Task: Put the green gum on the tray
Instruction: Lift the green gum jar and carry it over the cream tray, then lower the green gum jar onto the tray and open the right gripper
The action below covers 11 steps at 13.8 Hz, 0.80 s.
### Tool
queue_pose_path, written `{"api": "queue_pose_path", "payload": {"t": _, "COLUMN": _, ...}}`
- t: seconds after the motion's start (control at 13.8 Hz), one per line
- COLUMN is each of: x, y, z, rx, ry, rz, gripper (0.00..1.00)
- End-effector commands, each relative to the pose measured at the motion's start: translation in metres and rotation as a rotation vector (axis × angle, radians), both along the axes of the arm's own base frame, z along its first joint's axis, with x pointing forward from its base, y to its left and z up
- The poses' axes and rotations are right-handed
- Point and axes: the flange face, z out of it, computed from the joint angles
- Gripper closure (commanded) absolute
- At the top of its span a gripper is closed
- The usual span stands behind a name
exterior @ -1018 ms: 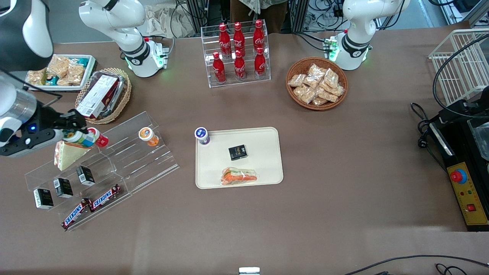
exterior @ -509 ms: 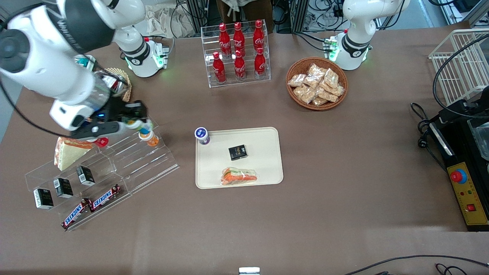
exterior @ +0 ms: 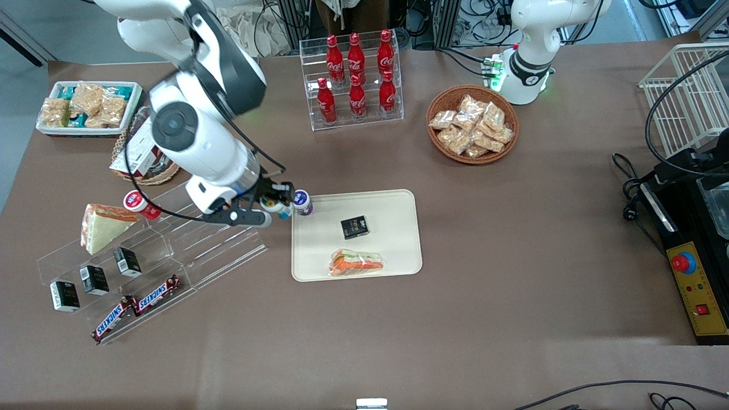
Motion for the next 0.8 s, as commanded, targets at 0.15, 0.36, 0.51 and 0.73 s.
{"api": "queue_pose_path", "payload": {"t": 0.15, "x": -0.041, "y": 0.028, "z": -0.09, "rx": 0.014, "ry": -0.044, "rz": -0.09, "gripper": 0.96}}
{"api": "queue_pose_path", "payload": {"t": 0.36, "x": -0.059, "y": 0.05, "z": -0.136, "rx": 0.014, "ry": -0.057, "rz": -0.119, "gripper": 0.96}}
{"api": "queue_pose_path", "payload": {"t": 0.51, "x": -0.07, "y": 0.048, "z": -0.17, "rx": 0.017, "ry": -0.08, "rz": -0.12, "gripper": 0.96}}
{"api": "queue_pose_path", "payload": {"t": 0.73, "x": -0.083, "y": 0.052, "z": -0.198, "rx": 0.012, "ry": -0.086, "rz": -0.115, "gripper": 0.95}}
